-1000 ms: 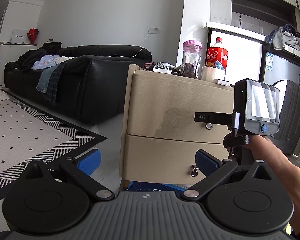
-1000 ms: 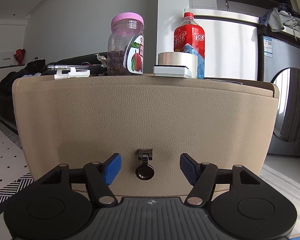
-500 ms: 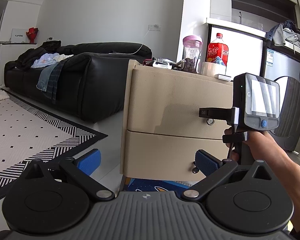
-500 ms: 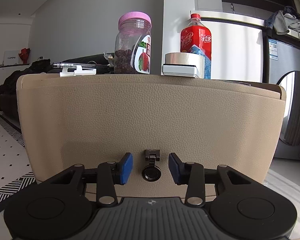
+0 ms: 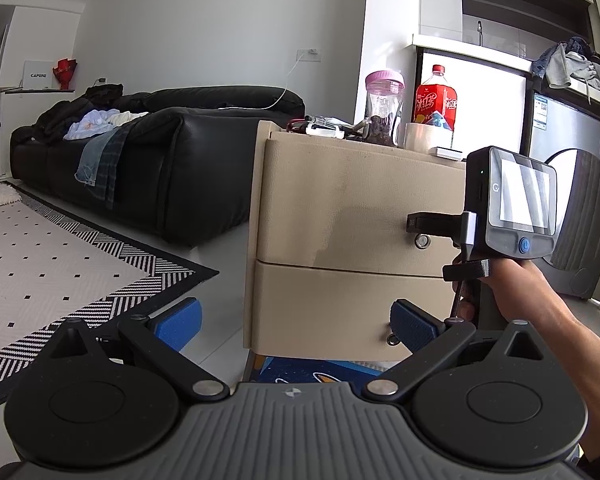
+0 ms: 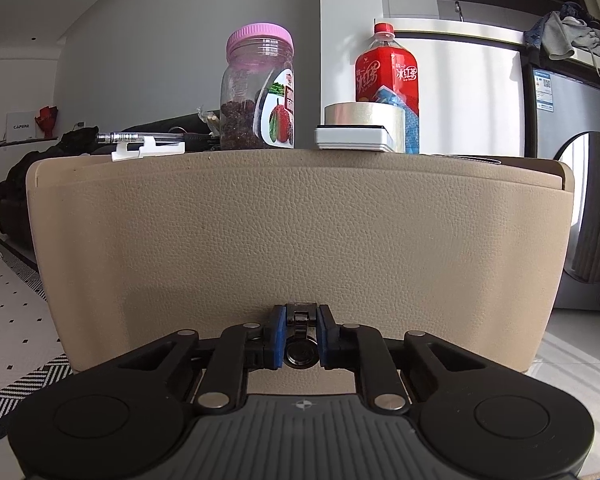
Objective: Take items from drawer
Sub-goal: 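Hold the drawer handle with the right gripper, pausing before pulling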
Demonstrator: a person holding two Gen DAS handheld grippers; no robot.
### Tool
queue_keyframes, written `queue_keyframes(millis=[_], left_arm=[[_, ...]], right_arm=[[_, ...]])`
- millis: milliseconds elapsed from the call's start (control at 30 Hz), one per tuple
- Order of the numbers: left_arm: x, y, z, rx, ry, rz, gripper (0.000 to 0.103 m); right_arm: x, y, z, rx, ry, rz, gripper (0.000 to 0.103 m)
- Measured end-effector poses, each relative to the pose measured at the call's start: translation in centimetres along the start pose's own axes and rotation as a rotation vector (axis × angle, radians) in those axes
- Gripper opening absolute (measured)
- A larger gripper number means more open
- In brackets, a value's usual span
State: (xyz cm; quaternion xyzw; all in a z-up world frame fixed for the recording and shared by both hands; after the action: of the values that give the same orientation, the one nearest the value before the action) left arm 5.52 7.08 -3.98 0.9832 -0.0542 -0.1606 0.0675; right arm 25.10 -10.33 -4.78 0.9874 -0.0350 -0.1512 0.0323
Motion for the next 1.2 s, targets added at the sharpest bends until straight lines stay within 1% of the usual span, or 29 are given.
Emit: queue_keyframes(millis=[633, 1200], left_arm=[[-0.85, 0.10, -0.51, 0.004, 0.021, 0.004, 0.103], [-0.37, -0.06, -0.32, 0.005, 0.011, 0.004, 0.103]], right_arm=[[0.08, 0.40, -0.10, 0.044, -0.015, -0.009, 0.017], [-0.09, 0.25, -0.02, 0.029, -0.009, -0.005, 0.017]])
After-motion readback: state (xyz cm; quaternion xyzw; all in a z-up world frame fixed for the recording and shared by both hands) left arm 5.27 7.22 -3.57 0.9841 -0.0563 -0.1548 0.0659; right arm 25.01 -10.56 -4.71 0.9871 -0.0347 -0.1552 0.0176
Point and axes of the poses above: each gripper's, at about its wrist camera, not at the fingertips, and x roughly the way its jaws point, y to its right, z to its underside, the point moved 3 cm from there along x, roughly the way its jaws point, and after that the axes turned 7 degrees about z, right-handed, at the moved point
